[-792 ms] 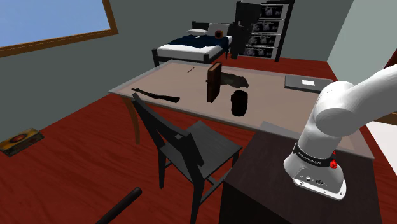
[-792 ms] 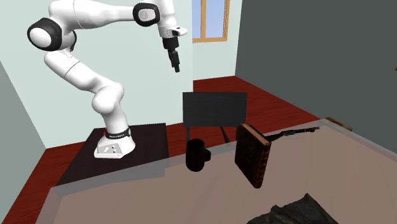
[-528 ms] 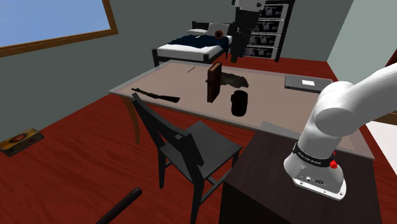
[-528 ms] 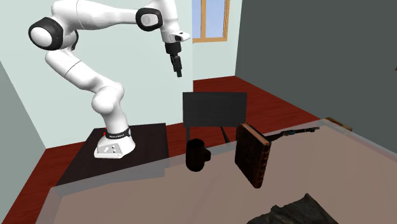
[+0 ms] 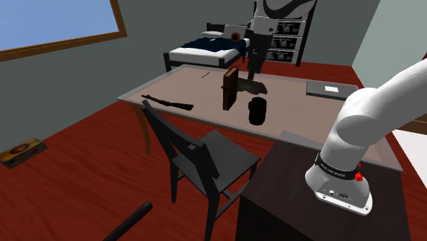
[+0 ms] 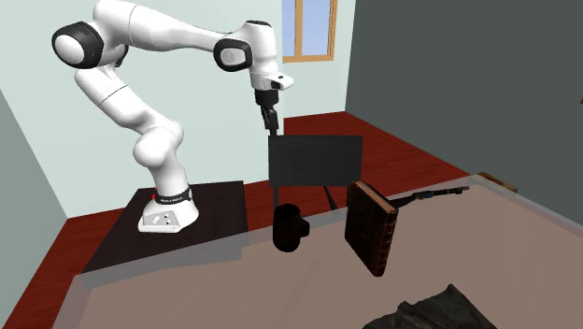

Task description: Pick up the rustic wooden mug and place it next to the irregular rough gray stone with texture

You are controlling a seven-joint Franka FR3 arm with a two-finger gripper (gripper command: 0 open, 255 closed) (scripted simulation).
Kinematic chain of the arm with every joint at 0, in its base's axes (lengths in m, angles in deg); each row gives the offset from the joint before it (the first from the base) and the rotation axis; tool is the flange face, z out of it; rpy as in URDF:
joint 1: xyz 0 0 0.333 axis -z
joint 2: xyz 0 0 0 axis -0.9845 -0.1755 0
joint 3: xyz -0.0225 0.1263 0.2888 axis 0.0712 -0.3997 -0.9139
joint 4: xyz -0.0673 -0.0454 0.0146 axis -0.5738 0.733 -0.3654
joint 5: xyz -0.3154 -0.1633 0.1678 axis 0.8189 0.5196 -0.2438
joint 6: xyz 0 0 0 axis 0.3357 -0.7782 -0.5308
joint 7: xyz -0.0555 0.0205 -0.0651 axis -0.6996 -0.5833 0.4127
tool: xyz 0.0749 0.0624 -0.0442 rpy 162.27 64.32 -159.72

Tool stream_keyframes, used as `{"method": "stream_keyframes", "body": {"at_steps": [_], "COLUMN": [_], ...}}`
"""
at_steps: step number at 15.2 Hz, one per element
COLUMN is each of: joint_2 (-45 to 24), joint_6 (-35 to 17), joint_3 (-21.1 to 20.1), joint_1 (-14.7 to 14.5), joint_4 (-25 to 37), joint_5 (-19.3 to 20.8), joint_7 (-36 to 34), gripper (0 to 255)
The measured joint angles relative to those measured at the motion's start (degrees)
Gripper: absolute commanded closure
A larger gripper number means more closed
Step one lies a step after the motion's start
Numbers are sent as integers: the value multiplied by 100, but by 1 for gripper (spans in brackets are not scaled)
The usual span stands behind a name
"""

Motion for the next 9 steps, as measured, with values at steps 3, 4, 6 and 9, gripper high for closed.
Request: {"method": "stream_keyframes", "body": {"at_steps": [3, 4, 6, 9], "joint_2": [-373, -539, -797, -1312], "joint_6": [-411, -562, -772, -1158], "joint_3": [218, 315, 475, 682], "joint_1": [104, 146, 221, 296], "joint_4": [-146, -167, -190, -167], "joint_5": [94, 128, 182, 212], "joint_7": [250, 363, 549, 794], "gripper": [0, 0, 0, 0]}}
